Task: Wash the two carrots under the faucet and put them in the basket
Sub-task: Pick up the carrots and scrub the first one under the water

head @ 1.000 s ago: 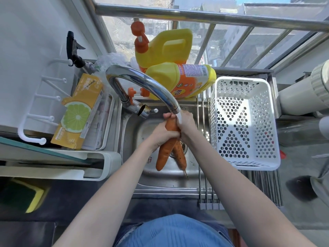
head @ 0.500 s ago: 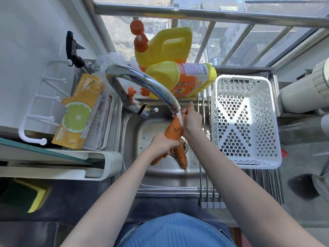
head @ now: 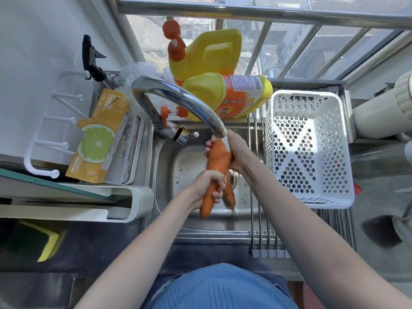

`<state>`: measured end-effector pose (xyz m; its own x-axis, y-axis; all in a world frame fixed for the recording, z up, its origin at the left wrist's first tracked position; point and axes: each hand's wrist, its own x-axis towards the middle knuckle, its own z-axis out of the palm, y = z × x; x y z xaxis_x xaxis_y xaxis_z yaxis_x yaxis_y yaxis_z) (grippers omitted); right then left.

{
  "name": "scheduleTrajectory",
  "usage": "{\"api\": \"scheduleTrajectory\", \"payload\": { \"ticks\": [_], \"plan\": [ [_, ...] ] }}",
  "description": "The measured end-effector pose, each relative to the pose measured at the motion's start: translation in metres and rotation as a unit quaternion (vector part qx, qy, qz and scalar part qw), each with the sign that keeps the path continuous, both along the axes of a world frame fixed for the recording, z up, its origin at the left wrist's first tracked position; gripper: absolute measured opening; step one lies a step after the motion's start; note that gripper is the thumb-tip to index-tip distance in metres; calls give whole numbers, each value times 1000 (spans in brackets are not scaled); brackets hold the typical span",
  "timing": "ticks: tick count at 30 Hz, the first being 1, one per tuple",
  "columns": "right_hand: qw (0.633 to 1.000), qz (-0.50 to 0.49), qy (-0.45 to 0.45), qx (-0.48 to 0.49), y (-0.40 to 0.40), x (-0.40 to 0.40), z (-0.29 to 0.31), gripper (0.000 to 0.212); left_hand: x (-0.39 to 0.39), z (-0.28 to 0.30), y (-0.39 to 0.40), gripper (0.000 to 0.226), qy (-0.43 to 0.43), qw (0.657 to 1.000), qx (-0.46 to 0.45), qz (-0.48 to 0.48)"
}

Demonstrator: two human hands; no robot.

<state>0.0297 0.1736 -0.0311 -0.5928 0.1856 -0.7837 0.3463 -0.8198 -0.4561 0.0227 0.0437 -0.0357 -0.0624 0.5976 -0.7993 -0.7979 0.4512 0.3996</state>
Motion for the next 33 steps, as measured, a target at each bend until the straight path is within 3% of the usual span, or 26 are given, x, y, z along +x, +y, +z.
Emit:
{"api": "scheduleTrajectory", "payload": {
  "ticks": [2, 4, 5, 7, 9, 11, 15, 17, 18, 21, 22, 24, 28, 31, 33],
  "plan": [
    [999, 20, 47, -16, 2, -3, 5, 43, -5, 3, 1, 17, -117, 991, 63, 23],
    [997, 8, 70, -17, 2, -7, 7, 25, -10, 6, 4, 22, -128, 989, 73, 24],
    [997, -7, 78, -19, 2, -8, 6, 17, -12, 7, 6, 21, -93, 994, 51, 11],
    [998, -20, 64, -13, 5, -7, -3, 30, -13, 8, 12, 13, 24, 999, -26, -17],
    [999, -21, 24, 17, 4, -5, -8, 16, -13, 3, 15, 8, 158, 982, -103, -21],
    [997, -17, -35, 62, 4, -6, -15, 7, -11, -6, 14, 11, 273, 946, -167, -37],
    [977, -79, -148, 131, -10, -6, -25, 24, -9, -14, 11, 21, 456, 838, -246, -171],
    [962, -136, -174, 159, -21, 2, -27, 36, -12, -13, 12, 22, 514, 784, -256, -236],
    [959, -155, -171, 167, -26, 7, -26, 40, -14, -11, 13, 21, 510, 784, -255, -246],
    [972, -147, -96, 154, -33, 11, -21, 29, -15, -4, 11, 10, 337, 912, -189, -136],
    [981, -130, -65, 130, -31, 9, -16, 22, -16, -1, 9, 2, 263, 944, -166, -108],
    [994, -81, -25, 72, -23, 4, -6, 18, -22, 3, 3, 11, 146, 978, -113, -100],
    [1000, -16, -11, -24, -3, -3, 7, 29, -38, 8, -6, 11, -59, 990, 16, -126],
    [998, 10, 46, -33, 0, -12, 20, 47, -34, 1, -10, 23, -229, 957, 166, -65],
    [996, 36, 76, -26, -4, -18, 29, 38, -30, -3, -11, 22, -277, 932, 233, -36]
  ]
}}
